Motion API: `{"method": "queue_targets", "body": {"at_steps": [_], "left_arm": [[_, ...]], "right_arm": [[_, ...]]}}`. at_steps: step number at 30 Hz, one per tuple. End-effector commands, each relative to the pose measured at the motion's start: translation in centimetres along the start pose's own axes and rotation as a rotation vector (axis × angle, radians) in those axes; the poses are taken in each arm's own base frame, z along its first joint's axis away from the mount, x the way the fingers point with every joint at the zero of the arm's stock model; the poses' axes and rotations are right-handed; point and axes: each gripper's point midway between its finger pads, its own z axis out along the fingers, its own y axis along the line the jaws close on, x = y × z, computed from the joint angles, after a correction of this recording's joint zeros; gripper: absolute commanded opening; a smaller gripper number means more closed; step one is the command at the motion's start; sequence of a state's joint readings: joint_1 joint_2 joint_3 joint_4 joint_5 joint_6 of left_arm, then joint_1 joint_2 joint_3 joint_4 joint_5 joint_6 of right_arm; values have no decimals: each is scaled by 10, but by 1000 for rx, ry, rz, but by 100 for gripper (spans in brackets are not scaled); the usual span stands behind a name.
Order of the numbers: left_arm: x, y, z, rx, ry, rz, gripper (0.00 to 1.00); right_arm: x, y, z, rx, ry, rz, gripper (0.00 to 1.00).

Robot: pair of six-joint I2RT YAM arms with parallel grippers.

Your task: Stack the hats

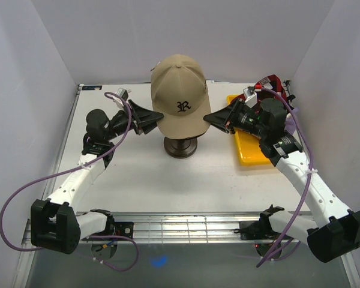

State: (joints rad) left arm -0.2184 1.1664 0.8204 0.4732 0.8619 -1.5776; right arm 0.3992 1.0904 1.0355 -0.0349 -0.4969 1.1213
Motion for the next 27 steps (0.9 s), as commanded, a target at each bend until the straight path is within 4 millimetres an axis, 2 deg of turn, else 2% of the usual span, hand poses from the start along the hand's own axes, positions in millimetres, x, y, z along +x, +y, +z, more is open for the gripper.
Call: {"method": "queue_targets", "body": {"at_steps": [1, 5, 6, 8, 9, 11, 12, 14, 18, 20, 21, 24, 27], "left_arm": [[16, -42, -10, 85, 53, 123, 43], [17, -41, -10, 83, 70, 126, 36], [17, -41, -10, 82, 72, 126, 30], [18, -41, -10, 83, 76, 129, 23], [18, -41, -10, 83, 76, 131, 17], [18, -41, -10, 83, 81, 134, 12], [19, -41, -10, 82, 87, 135, 10], [18, -37, -10, 76, 87, 129, 3], [19, -35, -9, 73, 91, 127, 0], [17, -34, -9, 71, 88, 126, 0], [18, -33, -8, 69, 91, 125, 0], [16, -32, -8, 67, 88, 123, 0], [16, -30, -7, 62, 85, 123, 0]], "right_arm": [[-21, -16, 3, 87, -87, 1, 9], [-21, -20, 4, 96, -88, 7, 11], [-21, -20, 4, 97, -90, 6, 12], [-22, -22, 4, 103, -94, 6, 13], [-22, -23, 4, 107, -96, 4, 15], [-24, -22, 4, 110, -102, -1, 17], [-23, -23, 3, 116, -101, -2, 24], [-25, -24, 2, 126, -111, -10, 29], [-31, -24, -4, 156, -150, -38, 49], [-33, -22, -8, 159, -170, -50, 54], [-34, -21, -8, 158, -176, -54, 59], [-36, -18, -9, 152, -181, -69, 67], [-38, -14, -8, 138, -185, -77, 68]]}}
